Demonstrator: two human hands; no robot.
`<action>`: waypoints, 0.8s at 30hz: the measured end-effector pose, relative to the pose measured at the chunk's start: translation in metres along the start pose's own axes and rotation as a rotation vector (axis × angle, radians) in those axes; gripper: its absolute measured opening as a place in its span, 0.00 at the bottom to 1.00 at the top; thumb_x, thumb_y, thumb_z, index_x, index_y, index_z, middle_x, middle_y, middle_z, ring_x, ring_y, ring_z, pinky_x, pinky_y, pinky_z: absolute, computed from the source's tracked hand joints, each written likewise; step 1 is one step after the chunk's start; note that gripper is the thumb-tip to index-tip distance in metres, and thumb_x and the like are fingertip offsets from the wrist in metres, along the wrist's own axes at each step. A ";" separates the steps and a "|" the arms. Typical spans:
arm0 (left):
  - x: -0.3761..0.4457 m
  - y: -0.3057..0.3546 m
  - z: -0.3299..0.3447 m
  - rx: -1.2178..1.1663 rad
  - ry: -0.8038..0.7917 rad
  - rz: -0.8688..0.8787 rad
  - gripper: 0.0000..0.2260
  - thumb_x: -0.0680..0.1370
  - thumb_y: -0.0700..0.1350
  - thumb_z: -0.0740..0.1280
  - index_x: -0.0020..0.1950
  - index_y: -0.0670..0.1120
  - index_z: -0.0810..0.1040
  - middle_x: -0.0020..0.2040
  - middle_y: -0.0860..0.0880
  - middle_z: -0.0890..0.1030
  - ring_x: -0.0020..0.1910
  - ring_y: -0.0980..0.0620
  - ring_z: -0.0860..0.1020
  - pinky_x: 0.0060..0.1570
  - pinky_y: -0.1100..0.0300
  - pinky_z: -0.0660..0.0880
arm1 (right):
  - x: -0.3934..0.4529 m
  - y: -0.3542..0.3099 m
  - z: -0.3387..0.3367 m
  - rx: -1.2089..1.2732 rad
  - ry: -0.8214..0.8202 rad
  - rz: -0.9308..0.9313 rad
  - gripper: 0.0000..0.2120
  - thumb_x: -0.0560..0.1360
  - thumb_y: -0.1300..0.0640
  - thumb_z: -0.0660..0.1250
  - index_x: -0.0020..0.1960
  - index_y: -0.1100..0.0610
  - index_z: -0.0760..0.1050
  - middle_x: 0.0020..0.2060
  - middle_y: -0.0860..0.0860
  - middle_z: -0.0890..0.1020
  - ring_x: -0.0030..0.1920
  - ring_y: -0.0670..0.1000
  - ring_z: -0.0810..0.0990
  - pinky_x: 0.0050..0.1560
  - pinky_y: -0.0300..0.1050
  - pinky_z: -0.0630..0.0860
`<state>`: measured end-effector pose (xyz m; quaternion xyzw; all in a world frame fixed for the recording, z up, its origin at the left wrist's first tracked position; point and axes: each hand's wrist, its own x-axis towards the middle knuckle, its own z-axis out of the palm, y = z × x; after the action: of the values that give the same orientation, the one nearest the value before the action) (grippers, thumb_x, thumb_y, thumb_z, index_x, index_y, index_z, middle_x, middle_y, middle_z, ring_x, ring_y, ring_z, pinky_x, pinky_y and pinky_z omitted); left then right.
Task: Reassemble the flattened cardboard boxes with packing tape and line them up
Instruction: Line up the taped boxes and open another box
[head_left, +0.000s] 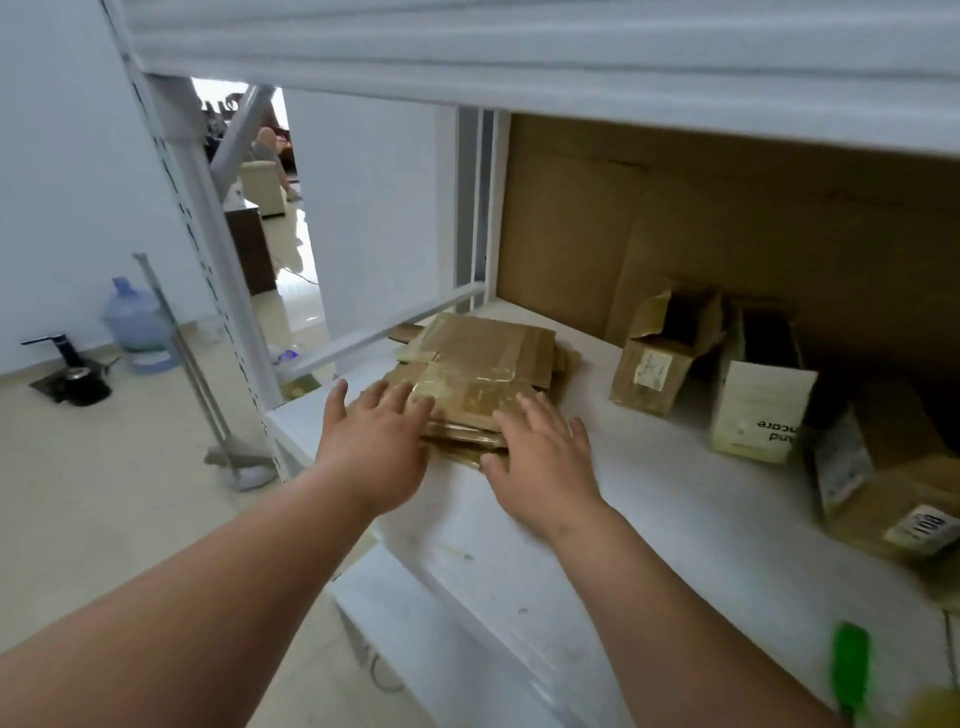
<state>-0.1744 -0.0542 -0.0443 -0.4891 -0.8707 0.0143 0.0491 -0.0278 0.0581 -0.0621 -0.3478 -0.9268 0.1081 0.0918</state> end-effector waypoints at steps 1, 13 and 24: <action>0.010 -0.003 0.002 0.000 0.004 -0.003 0.25 0.82 0.57 0.52 0.80 0.57 0.53 0.81 0.50 0.53 0.80 0.46 0.49 0.76 0.39 0.40 | 0.013 -0.003 0.002 -0.001 0.000 0.001 0.27 0.81 0.44 0.56 0.78 0.47 0.58 0.80 0.50 0.51 0.80 0.51 0.43 0.77 0.58 0.41; 0.089 -0.035 0.034 -0.001 -0.064 0.232 0.25 0.84 0.58 0.48 0.80 0.58 0.46 0.81 0.54 0.52 0.80 0.48 0.53 0.76 0.45 0.49 | 0.068 -0.001 0.018 0.030 0.047 0.184 0.42 0.74 0.33 0.62 0.79 0.46 0.48 0.80 0.49 0.46 0.79 0.54 0.44 0.78 0.59 0.47; 0.098 -0.056 -0.009 -0.430 0.216 0.154 0.18 0.85 0.52 0.50 0.74 0.54 0.66 0.69 0.48 0.74 0.65 0.42 0.73 0.57 0.47 0.73 | 0.047 -0.023 0.032 0.139 0.397 0.522 0.63 0.63 0.36 0.76 0.77 0.48 0.33 0.79 0.54 0.49 0.77 0.59 0.58 0.75 0.59 0.59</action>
<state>-0.2724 0.0001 -0.0244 -0.5520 -0.8036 -0.2197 0.0355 -0.0845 0.0678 -0.0823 -0.5806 -0.7609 0.1211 0.2633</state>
